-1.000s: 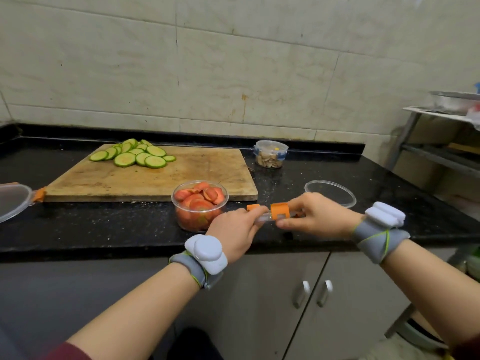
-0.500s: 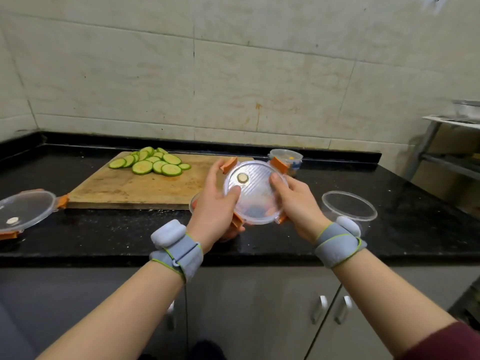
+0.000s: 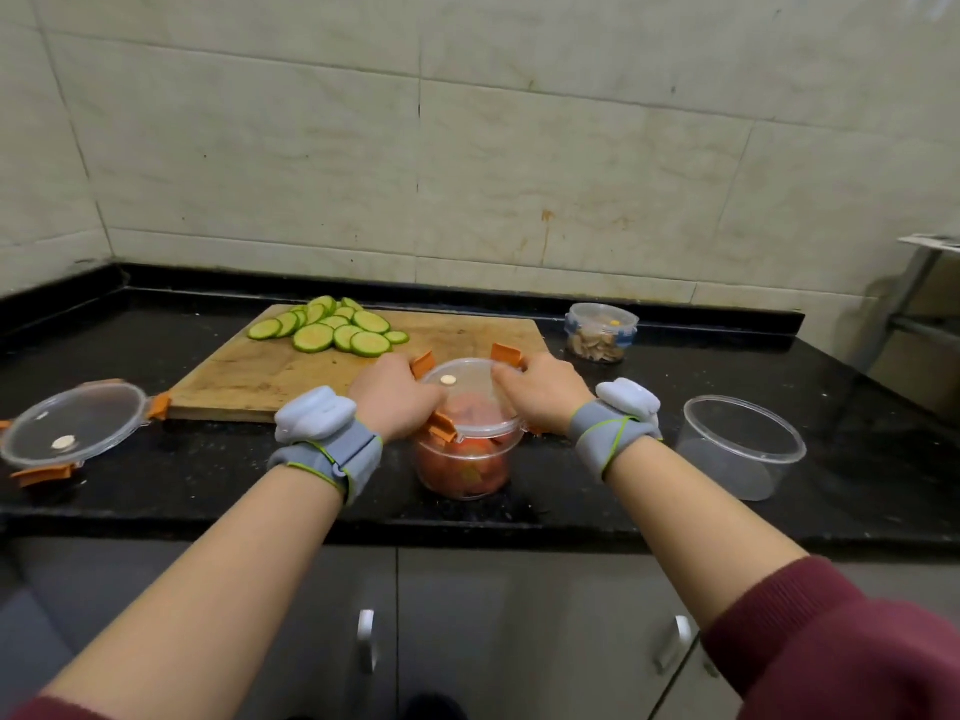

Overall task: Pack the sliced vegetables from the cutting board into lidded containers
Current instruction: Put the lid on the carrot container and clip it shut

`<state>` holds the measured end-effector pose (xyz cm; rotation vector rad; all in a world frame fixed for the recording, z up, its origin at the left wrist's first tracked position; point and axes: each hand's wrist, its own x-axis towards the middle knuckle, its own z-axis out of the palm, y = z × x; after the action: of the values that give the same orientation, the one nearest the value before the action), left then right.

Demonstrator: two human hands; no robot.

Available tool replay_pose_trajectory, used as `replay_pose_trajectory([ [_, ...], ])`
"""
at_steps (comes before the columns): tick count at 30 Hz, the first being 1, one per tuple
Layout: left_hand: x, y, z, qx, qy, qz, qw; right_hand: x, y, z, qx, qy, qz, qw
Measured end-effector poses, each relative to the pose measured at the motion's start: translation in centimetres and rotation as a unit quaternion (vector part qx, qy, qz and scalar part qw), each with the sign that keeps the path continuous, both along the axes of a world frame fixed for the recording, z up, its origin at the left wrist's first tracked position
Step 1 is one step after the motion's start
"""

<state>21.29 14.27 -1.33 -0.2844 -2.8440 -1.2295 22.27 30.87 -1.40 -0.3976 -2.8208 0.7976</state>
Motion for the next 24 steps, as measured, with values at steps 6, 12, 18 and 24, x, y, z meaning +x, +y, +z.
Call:
replay_pose_trajectory([
  [6, -0.5, -0.8, -0.8, -0.008, -0.004, 0.003, 1.000, -0.9, -0.6, -1.2, 0.005, -0.036, -0.005, 0.999],
  [12, -1.0, -1.5, -1.8, 0.004, 0.002, -0.008, 1.000, -1.0, -0.5, -1.8, 0.040, -0.039, -0.011, 0.998],
  [18, -0.4, -1.7, -2.6, 0.037, 0.019, -0.013, 0.999, -0.8, -0.9, -2.4, 0.046, -0.038, -0.003, 0.998],
  [24, 0.5, -1.6, -3.5, 0.169, -0.018, -0.003, 0.985, -0.3, -0.7, -2.7, -0.025, -0.048, 0.019, 0.998],
])
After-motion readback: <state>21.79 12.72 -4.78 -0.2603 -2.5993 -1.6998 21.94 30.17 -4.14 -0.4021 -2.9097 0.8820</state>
